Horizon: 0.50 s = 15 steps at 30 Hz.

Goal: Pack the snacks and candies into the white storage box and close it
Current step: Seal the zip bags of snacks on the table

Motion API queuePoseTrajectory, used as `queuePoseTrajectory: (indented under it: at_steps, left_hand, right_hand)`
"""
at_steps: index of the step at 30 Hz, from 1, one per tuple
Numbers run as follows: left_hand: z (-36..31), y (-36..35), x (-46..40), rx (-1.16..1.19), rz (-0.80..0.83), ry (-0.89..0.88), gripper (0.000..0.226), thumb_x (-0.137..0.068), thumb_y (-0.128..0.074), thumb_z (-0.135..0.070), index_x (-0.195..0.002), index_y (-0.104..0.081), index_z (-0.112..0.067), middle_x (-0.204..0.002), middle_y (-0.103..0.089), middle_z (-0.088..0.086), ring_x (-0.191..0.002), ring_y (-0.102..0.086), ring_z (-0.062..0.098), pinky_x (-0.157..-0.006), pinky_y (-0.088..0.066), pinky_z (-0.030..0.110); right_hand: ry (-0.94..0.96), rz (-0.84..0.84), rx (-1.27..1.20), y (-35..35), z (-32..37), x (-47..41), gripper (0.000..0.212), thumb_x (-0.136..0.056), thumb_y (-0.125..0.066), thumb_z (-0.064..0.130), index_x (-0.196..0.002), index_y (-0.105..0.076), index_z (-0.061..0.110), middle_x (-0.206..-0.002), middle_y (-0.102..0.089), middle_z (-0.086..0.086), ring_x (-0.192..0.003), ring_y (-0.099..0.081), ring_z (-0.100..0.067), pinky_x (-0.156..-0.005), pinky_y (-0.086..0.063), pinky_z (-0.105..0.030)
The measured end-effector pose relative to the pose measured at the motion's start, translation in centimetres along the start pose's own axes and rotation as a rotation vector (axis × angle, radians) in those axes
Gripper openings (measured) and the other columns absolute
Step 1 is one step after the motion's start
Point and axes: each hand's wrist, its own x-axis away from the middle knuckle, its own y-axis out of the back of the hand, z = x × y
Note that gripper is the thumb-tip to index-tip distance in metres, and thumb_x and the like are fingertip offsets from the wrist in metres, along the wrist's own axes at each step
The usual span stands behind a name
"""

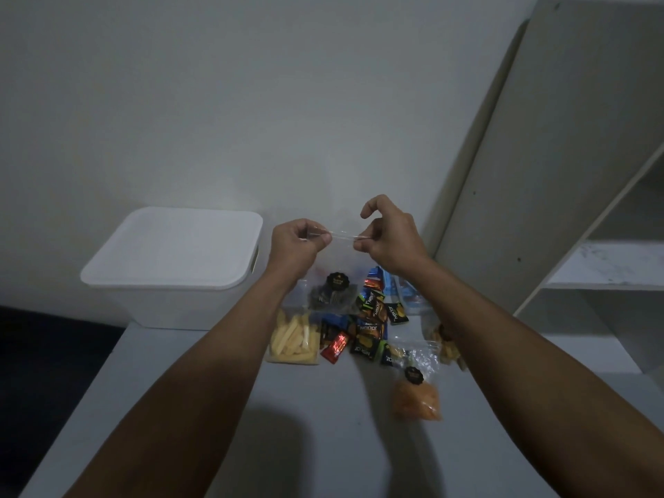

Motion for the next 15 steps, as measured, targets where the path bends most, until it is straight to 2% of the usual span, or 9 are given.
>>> queuePoseTrajectory:
  at_steps: [2, 4, 9, 12, 15]
  left_hand:
    - [0.1, 0.3, -0.1, 0.018, 0.025, 0.019, 0.003, -0.083, -0.072, -0.014, -0.085, -0.070, -0.015, -0.080, -0.065, -0.006, -0.074, -0.059, 0.008, -0.057, -0.051, 0.033]
    - [0.2, 0.4, -0.2, 0.013, 0.003, 0.019, 0.005, -0.081, -0.074, -0.013, -0.080, -0.070, -0.016, -0.080, -0.066, -0.005, -0.075, -0.059, 0.009, -0.060, -0.052, 0.030]
    - [0.2, 1.0, -0.7, 0.065, -0.075, 0.019, 0.007, -0.078, -0.075, -0.009, -0.077, -0.070, -0.014, -0.076, -0.067, -0.003, -0.074, -0.061, 0.010, -0.071, -0.052, 0.026]
    - [0.4, 1.6, -0.9, 0.105, -0.005, 0.013, 0.011, -0.077, -0.076, -0.007, -0.075, -0.069, -0.016, -0.077, -0.068, 0.000, -0.074, -0.061, 0.010, -0.073, -0.051, 0.028]
    - [0.4, 1.8, -1.1, 0.137, 0.061, 0.034, 0.012, -0.075, -0.077, -0.007, -0.075, -0.069, -0.016, -0.078, -0.069, 0.000, -0.077, -0.062, 0.013, -0.075, -0.051, 0.031]
  right_hand:
    - [-0.003, -0.006, -0.029, 0.2, 0.1, -0.1, 0.040, -0.077, -0.079, 0.004, -0.098, -0.049, 0.020, -0.074, -0.070, -0.002, -0.070, -0.069, -0.010, -0.067, -0.057, -0.030]
    - [-0.011, -0.011, -0.071, 0.3, 0.1, -0.2, 0.041, -0.076, -0.080, 0.004, -0.097, -0.049, 0.021, -0.075, -0.071, -0.002, -0.072, -0.070, -0.011, -0.070, -0.056, -0.029]
    - [-0.027, 0.002, -0.092, 0.6, 0.4, -0.2, 0.053, -0.076, -0.080, 0.006, -0.118, -0.051, 0.019, -0.082, -0.071, -0.002, -0.076, -0.069, -0.009, -0.071, -0.053, -0.019]
    - [-0.037, -0.009, -0.113, 1.0, 0.2, -0.3, 0.038, -0.075, -0.080, 0.003, -0.104, -0.058, 0.015, -0.074, -0.072, -0.001, -0.072, -0.070, -0.006, -0.068, -0.052, -0.019]
    - [-0.039, -0.012, -0.101, 1.1, 0.0, -0.6, 0.030, -0.074, -0.080, 0.004, -0.094, -0.061, 0.014, -0.073, -0.072, -0.002, -0.065, -0.068, 0.004, -0.058, -0.047, -0.010]
